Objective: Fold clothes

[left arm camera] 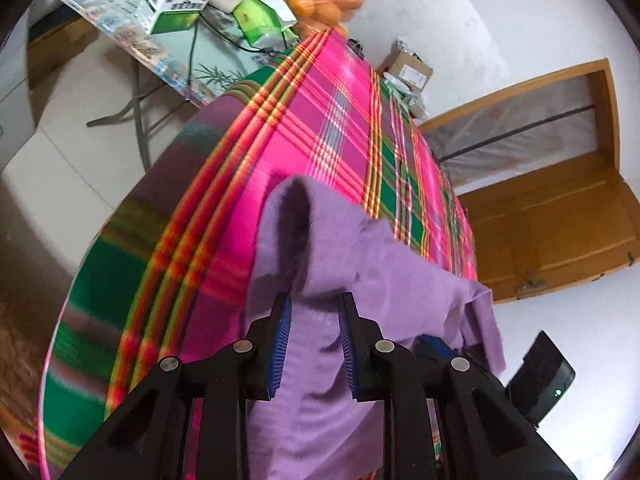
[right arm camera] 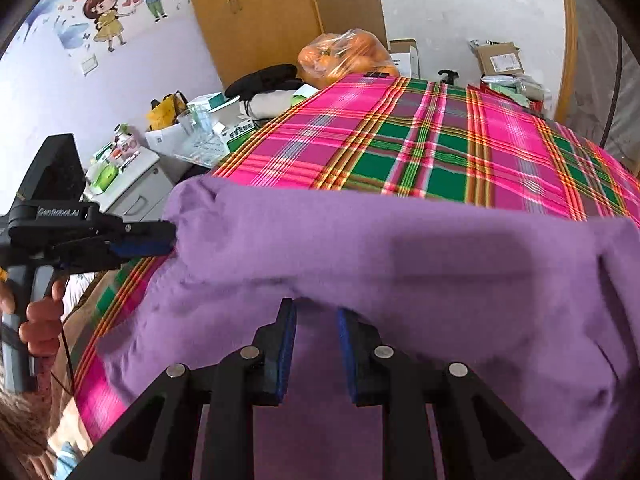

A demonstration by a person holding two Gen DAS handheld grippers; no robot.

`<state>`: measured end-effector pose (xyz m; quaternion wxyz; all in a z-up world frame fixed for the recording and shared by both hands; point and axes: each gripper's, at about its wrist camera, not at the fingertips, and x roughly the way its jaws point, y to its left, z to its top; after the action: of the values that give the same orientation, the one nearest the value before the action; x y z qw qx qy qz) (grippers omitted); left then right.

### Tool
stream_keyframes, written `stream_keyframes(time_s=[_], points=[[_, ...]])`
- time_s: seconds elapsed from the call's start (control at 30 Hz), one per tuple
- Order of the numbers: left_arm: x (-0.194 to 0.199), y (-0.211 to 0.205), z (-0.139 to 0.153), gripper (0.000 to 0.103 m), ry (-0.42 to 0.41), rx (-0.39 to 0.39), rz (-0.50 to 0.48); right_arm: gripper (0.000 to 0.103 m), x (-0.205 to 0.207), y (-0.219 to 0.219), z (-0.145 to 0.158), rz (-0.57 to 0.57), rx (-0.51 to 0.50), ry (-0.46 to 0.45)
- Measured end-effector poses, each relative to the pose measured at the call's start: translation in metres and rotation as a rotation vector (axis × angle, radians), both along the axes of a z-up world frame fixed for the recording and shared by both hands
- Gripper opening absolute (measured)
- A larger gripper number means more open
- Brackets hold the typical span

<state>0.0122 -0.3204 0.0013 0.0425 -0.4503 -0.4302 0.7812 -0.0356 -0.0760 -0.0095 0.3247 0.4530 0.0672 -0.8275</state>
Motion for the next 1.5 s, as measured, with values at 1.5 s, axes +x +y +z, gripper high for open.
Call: stream_keyframes(time_s=[1.5], points=[[-0.006, -0.005, -0.01, 0.044, -0.064, 0.051, -0.066, 0.047, 0.096, -0.08, -0.022, 0.247, -0.051, -0.081]])
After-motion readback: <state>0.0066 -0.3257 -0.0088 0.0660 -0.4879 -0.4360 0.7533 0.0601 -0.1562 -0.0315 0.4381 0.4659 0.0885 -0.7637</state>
